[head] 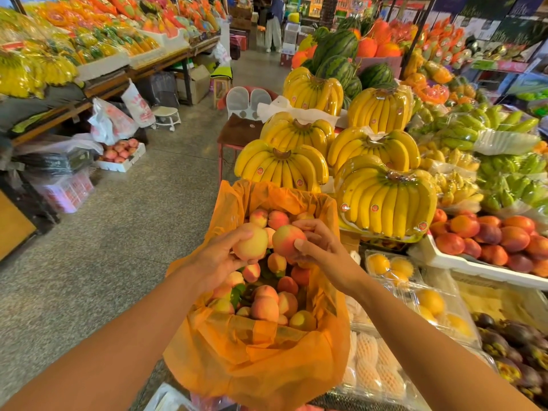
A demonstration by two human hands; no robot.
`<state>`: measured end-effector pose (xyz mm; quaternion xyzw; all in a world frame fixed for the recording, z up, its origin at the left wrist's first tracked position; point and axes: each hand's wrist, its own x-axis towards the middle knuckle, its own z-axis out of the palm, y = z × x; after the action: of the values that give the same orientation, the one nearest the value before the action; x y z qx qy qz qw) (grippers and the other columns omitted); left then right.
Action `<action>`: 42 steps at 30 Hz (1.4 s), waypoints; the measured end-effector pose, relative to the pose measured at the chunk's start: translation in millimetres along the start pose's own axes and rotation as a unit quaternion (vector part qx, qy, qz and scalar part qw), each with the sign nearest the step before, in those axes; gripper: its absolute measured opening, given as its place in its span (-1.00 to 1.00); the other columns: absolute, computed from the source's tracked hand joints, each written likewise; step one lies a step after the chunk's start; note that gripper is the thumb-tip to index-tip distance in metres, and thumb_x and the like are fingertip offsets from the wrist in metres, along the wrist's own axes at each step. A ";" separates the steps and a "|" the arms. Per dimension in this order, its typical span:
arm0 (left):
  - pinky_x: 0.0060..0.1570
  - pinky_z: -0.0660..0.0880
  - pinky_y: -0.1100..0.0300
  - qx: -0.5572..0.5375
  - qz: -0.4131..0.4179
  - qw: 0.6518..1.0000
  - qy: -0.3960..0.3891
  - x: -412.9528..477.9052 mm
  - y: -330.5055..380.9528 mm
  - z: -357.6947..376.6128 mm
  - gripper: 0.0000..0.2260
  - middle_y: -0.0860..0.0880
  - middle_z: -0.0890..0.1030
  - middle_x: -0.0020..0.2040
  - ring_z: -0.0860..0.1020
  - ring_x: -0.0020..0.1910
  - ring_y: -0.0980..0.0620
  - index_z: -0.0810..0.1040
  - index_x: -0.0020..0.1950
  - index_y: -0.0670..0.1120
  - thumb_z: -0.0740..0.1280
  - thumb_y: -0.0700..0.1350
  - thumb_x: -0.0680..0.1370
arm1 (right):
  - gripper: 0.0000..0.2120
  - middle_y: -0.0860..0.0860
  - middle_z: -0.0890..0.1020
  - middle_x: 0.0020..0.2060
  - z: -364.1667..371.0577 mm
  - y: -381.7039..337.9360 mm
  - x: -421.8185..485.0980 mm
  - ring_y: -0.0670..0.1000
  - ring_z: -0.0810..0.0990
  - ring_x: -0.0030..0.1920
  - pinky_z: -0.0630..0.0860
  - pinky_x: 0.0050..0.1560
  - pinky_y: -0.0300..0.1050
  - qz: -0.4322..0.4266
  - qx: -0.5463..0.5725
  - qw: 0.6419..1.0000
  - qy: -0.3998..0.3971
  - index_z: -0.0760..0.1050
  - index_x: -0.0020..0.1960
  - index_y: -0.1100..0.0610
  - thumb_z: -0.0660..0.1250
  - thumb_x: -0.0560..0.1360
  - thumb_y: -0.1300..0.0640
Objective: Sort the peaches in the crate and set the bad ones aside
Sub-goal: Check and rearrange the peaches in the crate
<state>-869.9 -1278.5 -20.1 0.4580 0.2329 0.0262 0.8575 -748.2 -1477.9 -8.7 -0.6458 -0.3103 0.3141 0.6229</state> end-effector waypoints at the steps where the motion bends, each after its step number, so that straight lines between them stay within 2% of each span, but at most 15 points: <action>1: -0.20 0.60 0.12 -0.006 -0.008 1.000 -0.002 -0.8 -0.2 -1.3 -0.46 -0.28 0.52 0.25 0.60 -0.02 -0.14 0.46 0.32 -0.16 0.46 -0.10 0.37 | -0.57 0.28 0.56 0.10 -1.2 1.2 -0.4 0.17 0.65 -0.03 0.58 0.05 0.04 0.022 0.016 1.000 -0.004 0.41 0.28 0.10 0.40 0.45 0.07; 4: -0.19 0.61 0.06 -0.038 -0.045 0.998 0.002 -1.8 -0.4 -6.7 -0.42 -0.27 0.50 0.28 0.58 0.04 -0.19 0.41 0.36 -0.13 0.44 -0.08 0.36 | -0.52 0.13 0.59 0.00 -1.2 3.8 0.1 0.09 0.64 -0.06 0.57 0.06 0.03 0.082 0.052 0.995 0.007 0.46 0.23 0.09 0.46 0.36 0.01; 7: -0.17 0.61 0.08 -0.012 -0.050 0.999 0.003 -2.0 -0.1 -8.9 -0.40 -0.26 0.49 0.30 0.57 0.05 -0.15 0.44 0.35 -0.14 0.49 -0.08 0.34 | -0.65 0.08 0.61 -0.04 -0.8 4.5 4.7 0.04 0.61 -0.05 0.55 0.12 0.09 0.122 0.090 0.988 0.025 0.49 0.10 0.13 0.42 0.38 0.02; 10: -0.08 0.58 0.12 0.186 -0.027 0.982 0.025 -2.5 1.4 -9.6 -0.63 -0.18 0.56 0.22 0.59 0.03 -0.04 0.51 0.27 -0.09 0.42 -0.07 0.48 | -0.69 0.11 0.59 -0.03 -6.4 2.0 11.2 0.05 0.64 -0.06 0.61 0.03 0.00 0.145 0.033 0.988 0.031 0.48 0.11 0.14 0.47 0.43 0.09; 12: -0.10 0.55 0.11 0.338 -0.005 0.940 0.051 -0.6 0.8 -14.7 -0.60 -0.11 0.60 0.10 0.59 -0.02 0.01 0.55 0.18 -0.03 0.48 -0.01 0.38 | -0.61 0.11 0.56 0.03 -10.4 2.0 15.2 0.03 0.60 0.00 0.57 -0.03 -0.10 0.153 -0.134 0.979 -0.004 0.49 0.16 0.13 0.52 0.39 0.10; 14: -0.18 0.54 0.14 0.413 0.009 0.909 0.053 -0.2 -1.4 -21.1 -0.59 -0.07 0.59 0.01 0.58 -0.08 0.04 0.57 0.13 -0.01 0.52 0.00 0.32 | -0.56 0.05 0.56 0.05 -11.1 4.4 18.2 0.02 0.55 0.04 0.51 -0.01 -0.11 0.143 -0.332 0.929 -0.080 0.49 0.18 0.12 0.54 0.36 0.10; 17: -0.15 0.54 0.12 0.431 0.008 0.901 0.047 0.4 -7.5 -30.8 -0.55 -0.06 0.57 0.05 0.59 -0.01 -0.01 0.55 0.14 0.04 0.52 0.04 0.28 | -0.47 0.04 0.53 0.11 -3.5 16.3 21.2 0.06 0.52 0.07 0.52 0.02 -0.01 0.161 -0.492 0.831 -0.205 0.44 0.22 0.06 0.54 0.33 0.01; 20: 0.01 0.54 0.06 0.456 0.009 0.889 0.042 5.7 -13.0 -37.7 -0.54 -0.04 0.56 0.09 0.56 0.04 -0.01 0.49 0.12 0.09 0.52 0.04 0.26 | -0.39 0.06 0.54 0.09 3.3 34.6 24.9 0.10 0.52 0.06 0.53 -0.02 0.03 0.197 -0.554 0.767 -0.259 0.36 0.27 0.03 0.53 0.32 -0.04; 24: 0.10 0.54 -0.04 0.468 0.005 0.882 0.051 16.5 -13.7 -45.0 -0.50 -0.03 0.56 0.09 0.56 0.07 -0.02 0.46 0.05 0.16 0.52 0.13 0.17 | -0.35 0.10 0.54 0.15 6.0 49.1 35.1 0.13 0.52 0.12 0.49 -0.02 -0.03 0.181 -0.632 0.713 -0.242 0.31 0.35 0.11 0.49 0.37 -0.05; 30: 0.06 0.54 -0.06 0.467 0.032 0.882 0.061 27.7 -8.9 -50.3 -0.51 0.01 0.58 0.03 0.57 0.02 0.01 0.48 -0.06 0.22 0.45 0.26 0.06 | -0.52 0.05 0.56 0.18 8.7 70.6 49.6 0.12 0.48 0.24 0.28 0.27 0.05 0.096 -0.764 0.572 -0.283 0.31 0.39 0.08 0.32 0.51 0.15; 35: 0.10 0.53 -0.04 0.435 0.020 0.899 0.041 33.6 -7.4 -52.3 -0.51 -0.03 0.58 0.07 0.56 0.08 -0.01 0.49 -0.01 0.22 0.51 0.15 0.10 | -0.58 0.07 0.58 0.11 7.6 84.0 55.9 0.12 0.50 0.18 0.18 0.34 0.09 0.086 -0.783 0.518 -0.334 0.32 0.35 0.07 0.27 0.51 0.23; 39: 0.06 0.55 -0.02 0.408 0.010 0.913 0.023 37.5 -8.9 -53.8 -0.44 -0.08 0.58 0.09 0.57 0.07 -0.03 0.52 0.07 0.18 0.53 0.15 0.09 | -0.54 0.08 0.55 0.15 5.3 75.9 63.3 0.13 0.47 0.21 0.22 0.28 0.09 0.130 -0.743 0.551 -0.357 0.31 0.37 0.06 0.31 0.50 0.17; 40: 0.02 0.54 0.00 0.405 0.007 0.914 0.018 39.3 -9.3 -54.7 -0.41 -0.08 0.58 0.09 0.57 0.06 -0.03 0.52 0.09 0.16 0.54 0.14 0.09 | -0.53 0.06 0.54 0.18 5.5 71.0 68.2 0.12 0.46 0.24 0.24 0.30 0.09 0.138 -0.718 0.589 -0.345 0.33 0.38 0.05 0.34 0.49 0.11; 41: -0.02 0.54 0.05 0.404 0.002 0.915 0.012 41.5 -10.3 -55.0 -0.39 -0.07 0.57 0.09 0.56 0.05 -0.01 0.51 0.12 0.13 0.55 0.12 0.10 | -0.51 0.05 0.53 0.20 5.0 66.3 73.4 0.11 0.46 0.25 0.29 0.32 0.10 0.141 -0.672 0.655 -0.315 0.35 0.38 0.04 0.37 0.48 0.06; 42: -0.06 0.52 0.10 0.403 -0.005 0.915 0.010 43.2 -10.5 -54.7 -0.37 -0.07 0.56 0.10 0.54 0.04 0.02 0.50 0.16 0.11 0.56 0.10 0.12 | -0.49 0.04 0.53 0.21 3.6 61.3 77.9 0.10 0.48 0.25 0.36 0.30 0.12 0.145 -0.587 0.749 -0.273 0.37 0.38 0.03 0.40 0.46 0.04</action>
<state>-856.4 -1231.1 -70.5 0.7633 0.2345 -0.0691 0.5979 -703.0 -1416.0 -71.5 -0.8080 -0.4931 0.3197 -0.0429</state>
